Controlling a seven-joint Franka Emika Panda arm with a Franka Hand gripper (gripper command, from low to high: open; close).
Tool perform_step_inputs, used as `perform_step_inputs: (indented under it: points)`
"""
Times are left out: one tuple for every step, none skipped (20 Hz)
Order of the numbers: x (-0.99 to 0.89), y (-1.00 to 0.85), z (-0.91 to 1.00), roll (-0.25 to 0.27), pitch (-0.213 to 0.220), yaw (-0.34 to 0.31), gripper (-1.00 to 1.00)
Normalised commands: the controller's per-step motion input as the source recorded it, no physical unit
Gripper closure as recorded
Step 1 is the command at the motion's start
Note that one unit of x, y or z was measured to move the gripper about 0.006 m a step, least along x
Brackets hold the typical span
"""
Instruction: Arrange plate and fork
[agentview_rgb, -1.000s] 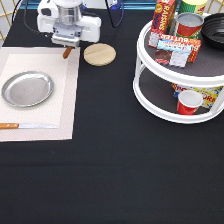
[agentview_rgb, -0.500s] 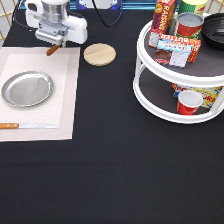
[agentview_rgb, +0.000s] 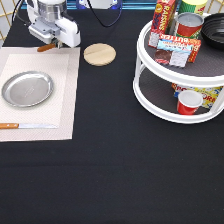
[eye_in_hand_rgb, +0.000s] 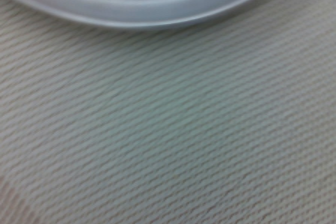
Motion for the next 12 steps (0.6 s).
perform_step_inputs:
  points:
    - [0.0, -0.14, 0.08, 0.04, -0.029, -0.287, 1.0]
    - [0.0, -0.2, 0.12, 0.036, -0.025, -0.262, 1.0]
    - [0.0, -0.31, 0.16, 0.03, -0.019, -0.224, 1.0]
    - [0.01, -0.4, 0.2, 0.038, -0.015, -0.183, 1.0]
    - [0.03, -0.46, 0.2, 0.047, -0.016, -0.158, 1.0]
    - [0.04, -0.49, 0.21, 0.06, -0.009, -0.143, 1.0]
    - [0.06, -0.51, 0.2, 0.049, -0.019, -0.134, 1.0]
    - [0.06, -0.51, 0.18, 0.05, -0.021, -0.136, 1.0]
    - [0.05, -0.5, 0.18, 0.053, -0.019, -0.14, 1.0]
    - [0.05, -0.47, 0.15, 0.051, -0.026, -0.151, 1.0]
    - [0.04, -0.46, 0.14, 0.063, -0.02, -0.149, 1.0]
    - [0.04, -0.47, 0.14, 0.076, -0.016, -0.139, 1.0]
